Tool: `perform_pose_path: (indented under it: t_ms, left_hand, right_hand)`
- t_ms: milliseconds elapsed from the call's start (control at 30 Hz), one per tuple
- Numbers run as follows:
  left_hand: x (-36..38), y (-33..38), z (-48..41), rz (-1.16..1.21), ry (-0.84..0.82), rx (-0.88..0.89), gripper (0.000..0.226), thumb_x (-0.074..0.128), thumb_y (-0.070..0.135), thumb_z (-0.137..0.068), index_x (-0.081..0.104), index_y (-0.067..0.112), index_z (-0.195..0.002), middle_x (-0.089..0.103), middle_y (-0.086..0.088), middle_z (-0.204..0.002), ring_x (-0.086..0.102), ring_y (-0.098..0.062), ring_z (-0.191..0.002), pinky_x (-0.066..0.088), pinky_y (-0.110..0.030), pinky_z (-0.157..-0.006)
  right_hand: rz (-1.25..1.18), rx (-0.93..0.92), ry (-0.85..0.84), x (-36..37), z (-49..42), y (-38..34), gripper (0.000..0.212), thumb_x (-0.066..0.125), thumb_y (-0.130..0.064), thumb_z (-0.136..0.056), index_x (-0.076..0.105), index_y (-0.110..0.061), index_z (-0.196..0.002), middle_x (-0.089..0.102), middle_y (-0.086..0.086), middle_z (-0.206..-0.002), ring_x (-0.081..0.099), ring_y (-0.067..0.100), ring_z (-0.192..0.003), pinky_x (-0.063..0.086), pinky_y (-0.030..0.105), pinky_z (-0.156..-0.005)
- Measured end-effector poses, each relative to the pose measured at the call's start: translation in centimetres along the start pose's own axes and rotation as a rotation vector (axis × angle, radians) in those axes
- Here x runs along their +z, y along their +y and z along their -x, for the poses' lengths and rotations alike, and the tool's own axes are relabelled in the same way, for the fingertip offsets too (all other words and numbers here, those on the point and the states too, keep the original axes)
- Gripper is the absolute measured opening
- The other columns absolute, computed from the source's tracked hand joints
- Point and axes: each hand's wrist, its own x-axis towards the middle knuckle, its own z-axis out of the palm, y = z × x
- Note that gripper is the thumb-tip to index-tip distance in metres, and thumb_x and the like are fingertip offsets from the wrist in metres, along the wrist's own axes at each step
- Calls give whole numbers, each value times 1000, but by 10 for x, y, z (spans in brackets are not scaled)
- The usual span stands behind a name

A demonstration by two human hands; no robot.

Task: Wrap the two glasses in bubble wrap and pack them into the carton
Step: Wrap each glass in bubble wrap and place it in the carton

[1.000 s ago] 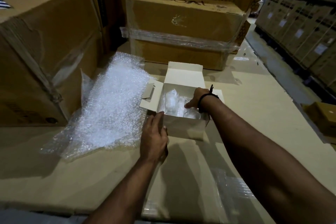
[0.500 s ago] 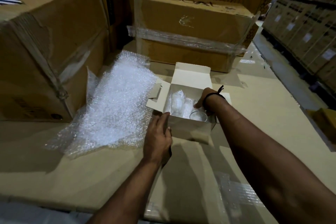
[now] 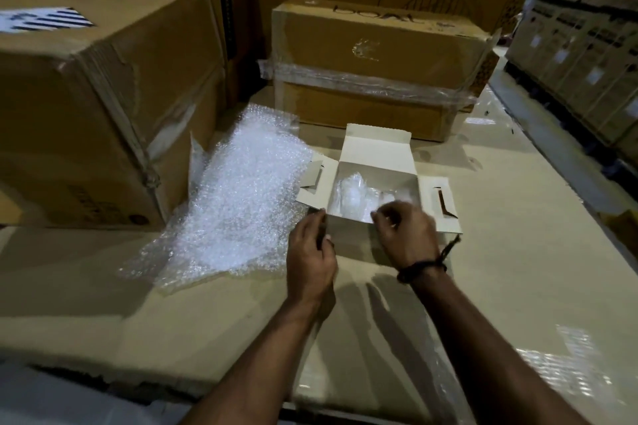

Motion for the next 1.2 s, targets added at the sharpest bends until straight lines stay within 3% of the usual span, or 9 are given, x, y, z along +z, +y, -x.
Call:
perform_pose_path:
  t_ms: [133, 233, 333, 667, 767, 867, 967, 1067, 1200]
  left_hand:
    - [-44, -2, -19, -330, 191, 59, 27, 60, 18, -79, 76, 18, -101, 66, -2, -116, 56, -28, -108, 44, -43, -93]
    - [-81, -24, -42, -723, -30, -111, 26, 65, 35, -84, 74, 27, -107, 60, 0, -129, 48, -26, -122, 25, -41, -99]
    - [-105, -35, -56, -912, -325, -208, 22, 62, 41, -84, 75, 25, -92, 69, -1, -107, 59, -27, -110, 35, -39, -94]
    - [-126, -25, -58, -683, -94, -111, 22, 54, 28, -98, 74, 19, -98, 74, -7, -92, 64, -32, -92, 41, -35, -83]
    - [-131, -31, -55, -660, -119, -124, 18, 61, 32, -93, 74, 23, -102, 73, -5, -102, 62, -29, -103, 40, -37, -89]
    - [-137, -38, -57, -849, -263, -153, 43, 65, 54, -84, 63, 36, -124, 56, 3, -137, 43, -24, -130, 26, -43, -104]
    - [-142, -43, -63, -878, -386, -198, 38, 65, 52, -84, 67, 35, -118, 63, 4, -126, 50, -23, -123, 28, -41, -100]
    - [-141, -46, -65, -592, -247, -186, 25, 72, 34, -84, 72, 26, -108, 70, -2, -112, 62, -24, -105, 40, -33, -92]
    - [-139, -38, -74, 29, 3, -456, 62, 81, 28, -79, 54, 17, -133, 54, -4, -122, 57, -23, -105, 47, -31, -90]
  right_hand:
    - [-47, -23, -275, 53, 52, 12, 21, 64, -27, -85, 69, -16, -103, 69, 3, -103, 63, 21, -96, 49, 30, -85]
    - [24, -112, -423, 90, 56, 6, 51, 53, -42, -87, 52, -18, -132, 52, 5, -137, 47, 21, -127, 35, 26, -105]
    - [307, -182, -465, 115, 58, 0, 63, 40, -50, -93, 27, -20, -148, 22, 5, -157, 17, 21, -145, 14, 35, -117]
    - [442, -204, -486, 115, 65, 1, 63, 26, -55, -95, 20, -25, -151, 11, -3, -160, 6, 14, -147, 5, 36, -119]
    - [422, -196, -466, 115, 65, 0, 63, 28, -55, -95, 22, -24, -150, 14, -3, -160, 8, 14, -147, 7, 36, -118]
    - [395, -184, -437, 114, 67, -2, 65, 30, -53, -94, 10, -30, -152, 17, -3, -159, 12, 14, -146, 8, 35, -119]
    - [432, -220, -450, 112, 68, -6, 60, 27, -51, -95, 3, -42, -149, 18, -2, -158, 13, 16, -145, 9, 38, -118]
    - [476, -228, -464, 111, 67, -7, 51, 26, -51, -95, 20, -46, -146, 19, -2, -158, 11, 17, -145, 9, 39, -118]
    - [465, -226, -444, 112, 68, -5, 50, 27, -53, -95, 29, -44, -144, 19, -3, -158, 11, 16, -146, 8, 38, -118]
